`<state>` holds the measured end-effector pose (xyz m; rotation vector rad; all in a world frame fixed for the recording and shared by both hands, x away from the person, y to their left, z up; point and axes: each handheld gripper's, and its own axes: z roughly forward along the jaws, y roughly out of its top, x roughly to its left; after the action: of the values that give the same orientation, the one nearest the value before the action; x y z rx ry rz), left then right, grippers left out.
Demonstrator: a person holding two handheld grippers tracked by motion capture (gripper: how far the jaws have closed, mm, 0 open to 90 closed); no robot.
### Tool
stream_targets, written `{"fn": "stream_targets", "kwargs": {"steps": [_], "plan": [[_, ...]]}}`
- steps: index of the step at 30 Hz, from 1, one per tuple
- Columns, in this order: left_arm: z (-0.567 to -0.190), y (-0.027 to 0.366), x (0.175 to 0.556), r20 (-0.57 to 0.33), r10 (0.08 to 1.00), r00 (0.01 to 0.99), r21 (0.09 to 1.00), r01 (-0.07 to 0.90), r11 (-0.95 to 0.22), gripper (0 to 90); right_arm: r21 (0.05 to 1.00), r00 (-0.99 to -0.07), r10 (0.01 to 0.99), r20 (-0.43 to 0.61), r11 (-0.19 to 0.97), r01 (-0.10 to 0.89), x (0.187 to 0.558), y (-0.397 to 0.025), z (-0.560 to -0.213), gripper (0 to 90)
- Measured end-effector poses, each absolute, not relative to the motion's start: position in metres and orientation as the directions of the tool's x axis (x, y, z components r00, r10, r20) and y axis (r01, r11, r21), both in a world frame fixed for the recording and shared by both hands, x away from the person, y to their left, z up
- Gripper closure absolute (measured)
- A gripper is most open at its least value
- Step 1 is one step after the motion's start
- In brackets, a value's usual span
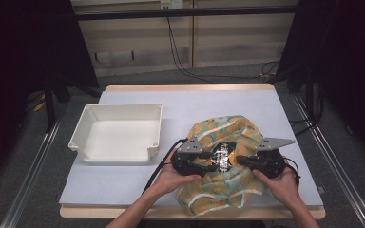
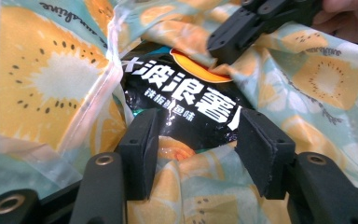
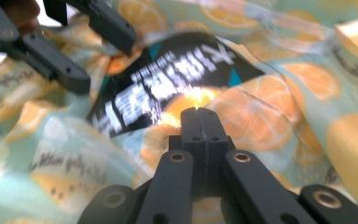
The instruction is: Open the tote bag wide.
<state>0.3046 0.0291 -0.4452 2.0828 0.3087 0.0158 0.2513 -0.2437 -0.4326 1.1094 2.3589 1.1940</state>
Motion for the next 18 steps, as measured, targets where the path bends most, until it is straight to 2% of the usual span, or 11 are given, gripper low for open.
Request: {"fn": "stream_targets", "kwargs": {"steps": [6,18], "plan": [[-0.446,0.029,0.304,-0.117,0.229,0.966,0.853,0.216,-0.475,47.1,0.755,-0.614,0.784,0.091,0.348,0.556,0.232,-0.273,-0.443,90.0],[-0.445,0.031,0.306,-0.126,0.237,0.963,0.856,0.226,-0.465,47.2,0.67,-0.562,0.822,0.096,0.364,0.647,0.213,-0.294,-0.475,90.0]]}}
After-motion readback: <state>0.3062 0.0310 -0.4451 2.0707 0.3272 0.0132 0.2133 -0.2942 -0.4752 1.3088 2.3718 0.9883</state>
